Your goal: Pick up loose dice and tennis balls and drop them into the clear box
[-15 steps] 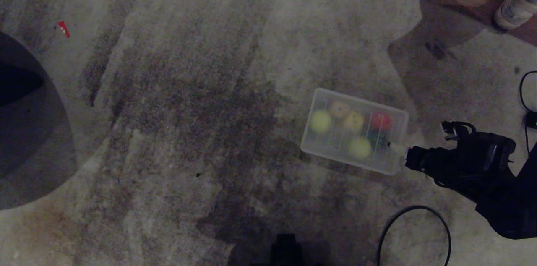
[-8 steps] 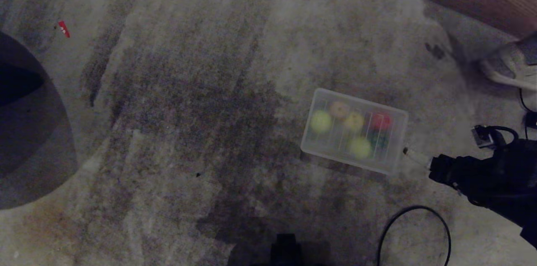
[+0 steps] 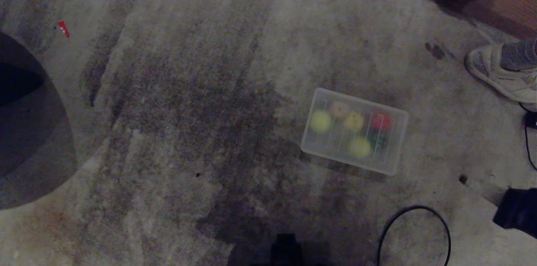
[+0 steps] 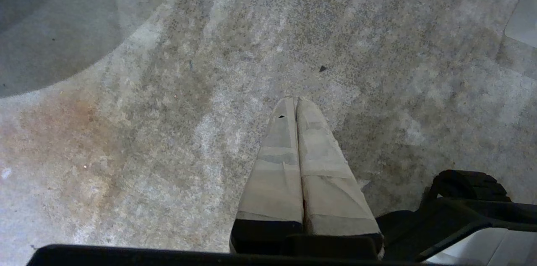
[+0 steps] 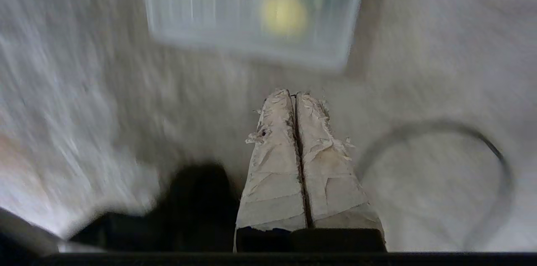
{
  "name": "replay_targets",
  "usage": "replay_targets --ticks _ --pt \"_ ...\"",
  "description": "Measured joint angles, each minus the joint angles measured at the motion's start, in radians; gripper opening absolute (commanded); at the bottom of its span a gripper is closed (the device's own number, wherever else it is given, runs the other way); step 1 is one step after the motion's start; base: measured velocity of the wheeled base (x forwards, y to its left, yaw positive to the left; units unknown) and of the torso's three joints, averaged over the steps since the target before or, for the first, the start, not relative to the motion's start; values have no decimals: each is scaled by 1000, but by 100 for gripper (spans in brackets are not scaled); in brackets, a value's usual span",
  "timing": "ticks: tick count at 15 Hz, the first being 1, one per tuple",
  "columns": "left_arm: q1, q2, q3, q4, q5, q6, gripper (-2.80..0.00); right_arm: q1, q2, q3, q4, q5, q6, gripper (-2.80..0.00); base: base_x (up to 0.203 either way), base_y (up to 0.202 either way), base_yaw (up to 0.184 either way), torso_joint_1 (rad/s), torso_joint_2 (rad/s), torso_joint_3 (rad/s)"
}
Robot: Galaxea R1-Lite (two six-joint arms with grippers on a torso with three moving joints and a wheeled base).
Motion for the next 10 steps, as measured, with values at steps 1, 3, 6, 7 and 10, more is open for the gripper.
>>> replay_targets --ticks 1,3,6,7,10 --pt "0 0 0 0 0 0 -280 1 -118 15 118 -18 -28 -280 0 0 0 0 0 0" --pt "0 0 0 0 0 0 -280 2 -349 41 338 -54 -70 -280 0 0 0 0 0 0" --pt "0 0 0 0 0 0 -280 3 -659 56 649 -139 -117 -280 0 0 0 0 0 0" --pt "0 0 0 0 0 0 -280 6 -742 56 756 -192 -142 -280 0 0 0 0 0 0" --pt "0 0 0 0 0 0 -280 23 -915 78 864 -281 -187 -280 0 0 0 0 0 0"
